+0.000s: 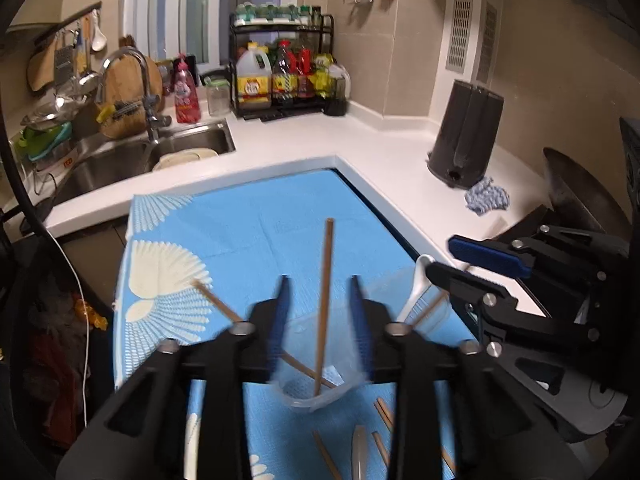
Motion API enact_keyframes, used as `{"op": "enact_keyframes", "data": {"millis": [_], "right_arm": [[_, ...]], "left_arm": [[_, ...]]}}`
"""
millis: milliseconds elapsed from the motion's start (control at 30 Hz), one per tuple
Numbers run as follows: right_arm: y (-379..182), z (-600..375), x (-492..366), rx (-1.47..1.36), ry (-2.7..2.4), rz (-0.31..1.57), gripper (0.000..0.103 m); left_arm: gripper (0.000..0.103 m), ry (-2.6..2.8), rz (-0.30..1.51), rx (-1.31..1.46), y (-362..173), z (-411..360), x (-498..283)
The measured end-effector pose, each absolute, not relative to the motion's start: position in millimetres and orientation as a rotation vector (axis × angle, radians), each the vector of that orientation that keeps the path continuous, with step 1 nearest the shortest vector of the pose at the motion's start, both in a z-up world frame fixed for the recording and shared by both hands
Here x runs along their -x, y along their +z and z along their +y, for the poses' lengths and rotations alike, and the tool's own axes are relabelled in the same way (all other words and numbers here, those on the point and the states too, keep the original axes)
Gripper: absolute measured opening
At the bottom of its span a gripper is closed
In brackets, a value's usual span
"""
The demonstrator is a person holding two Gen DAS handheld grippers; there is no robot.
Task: Organize utensils
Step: 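Open the right tool over the container while the left tool opens, dropping spoon and chopstick in, then move the left tool to a chopstick on the mat while the right tool closes on another chopstick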
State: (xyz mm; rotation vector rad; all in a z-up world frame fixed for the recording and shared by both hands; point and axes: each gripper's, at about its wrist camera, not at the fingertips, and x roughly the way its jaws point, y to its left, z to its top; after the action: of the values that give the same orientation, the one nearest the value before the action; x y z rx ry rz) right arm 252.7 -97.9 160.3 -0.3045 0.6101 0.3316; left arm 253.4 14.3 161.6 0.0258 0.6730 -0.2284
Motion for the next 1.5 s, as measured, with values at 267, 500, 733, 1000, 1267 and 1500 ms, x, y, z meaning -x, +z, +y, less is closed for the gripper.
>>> {"op": "enact_keyframes", "data": {"millis": [267,500,733,1000,1267,1500], "right_arm": [[190.5,-106.0,-226.8,0.291,0.318,0.539,0.033],[215.7,-120.3,-171.2,0.26,0.315,0.449,0.033],[203.2,-144.0,-104.1,0.114,0.321,0.403,0.021],[90.8,-160.1,-55.1,-0.05,0.259,0.557,0.011],[-3.6,-160.8,-29.1,0.013,0.228,0.731,0.014],[-22.9,-163.9,-24.7,-0.003,0.249,0.743,0.021]], "left_arm": [[0.044,-0.246,0.567,0.051,182.3,27.6,-224.6],[0.029,-0.24,0.499,0.065,178.5,38.2,-170.5],[0.013,-0.22,0.451,0.047,135.2,36.6,-93.3],[0.01,-0.202,0.552,0.151,54.6,22.9,-38.4],[0.011,-0.257,0.644,0.143,-0.4,-16.5,-15.3],[0.02,-0.26,0.673,0.087,-21.2,-36.3,-2.4]]}}
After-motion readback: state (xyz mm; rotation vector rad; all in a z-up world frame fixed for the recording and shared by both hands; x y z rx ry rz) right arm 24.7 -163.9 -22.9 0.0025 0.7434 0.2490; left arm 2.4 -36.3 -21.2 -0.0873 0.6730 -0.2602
